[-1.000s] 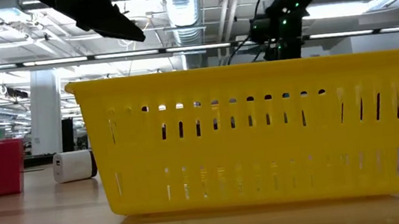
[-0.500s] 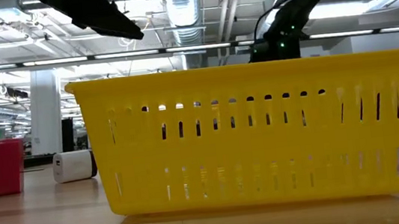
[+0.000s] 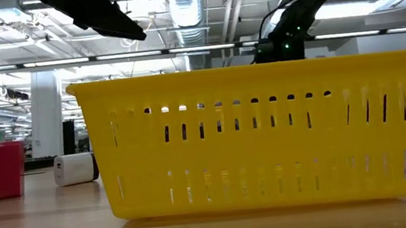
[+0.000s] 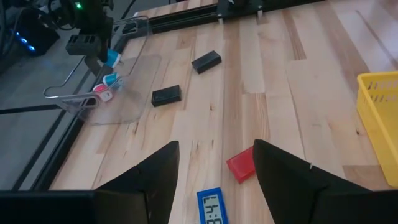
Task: Pick & Place Office items
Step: Put the blue charger adapter into the transparent bin, then put the white charger adapter into the transparent bin
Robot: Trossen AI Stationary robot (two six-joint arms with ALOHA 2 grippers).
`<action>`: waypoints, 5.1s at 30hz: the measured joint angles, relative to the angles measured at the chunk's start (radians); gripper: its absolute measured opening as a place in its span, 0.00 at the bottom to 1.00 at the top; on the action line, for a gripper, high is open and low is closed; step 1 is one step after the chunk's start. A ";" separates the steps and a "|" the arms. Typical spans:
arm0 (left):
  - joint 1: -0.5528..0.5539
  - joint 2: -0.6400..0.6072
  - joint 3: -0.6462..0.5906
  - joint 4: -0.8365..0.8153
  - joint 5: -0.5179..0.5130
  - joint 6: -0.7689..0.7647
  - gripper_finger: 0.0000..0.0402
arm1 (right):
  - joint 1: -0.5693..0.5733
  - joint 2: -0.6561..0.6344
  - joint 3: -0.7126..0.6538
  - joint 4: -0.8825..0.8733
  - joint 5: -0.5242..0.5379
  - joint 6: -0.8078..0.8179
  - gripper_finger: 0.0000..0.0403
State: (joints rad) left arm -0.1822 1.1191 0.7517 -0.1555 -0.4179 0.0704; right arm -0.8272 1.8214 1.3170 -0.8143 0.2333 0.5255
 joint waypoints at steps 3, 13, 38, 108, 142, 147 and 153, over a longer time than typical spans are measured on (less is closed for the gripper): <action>0.000 0.000 0.000 0.000 0.000 0.000 0.50 | 0.000 0.000 0.000 0.016 0.000 0.001 0.33; 0.000 0.000 0.000 0.000 0.000 0.000 0.50 | 0.000 -0.001 -0.028 0.048 -0.008 0.006 0.34; 0.000 0.000 0.000 0.000 0.000 0.000 0.50 | -0.024 0.000 -0.110 0.237 -0.103 -0.055 0.51; -0.131 0.251 -0.063 -0.218 0.225 -0.995 0.50 | 0.949 -0.457 -0.109 0.006 0.288 0.103 0.54; -0.126 0.677 0.392 -0.671 0.385 -1.029 0.56 | 0.978 -0.463 -0.109 -0.053 0.263 0.058 0.54; -0.133 0.680 0.392 -0.664 0.385 -1.033 0.56 | 0.978 -0.463 -0.109 -0.047 0.264 0.051 0.54; -0.155 0.680 0.392 -0.664 0.390 -1.038 0.55 | 0.978 -0.463 -0.109 -0.045 0.265 0.051 0.54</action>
State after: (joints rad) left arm -0.3367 1.7992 1.1439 -0.8192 -0.0277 -0.9676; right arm 0.1513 1.3586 1.2076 -0.8592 0.4984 0.5762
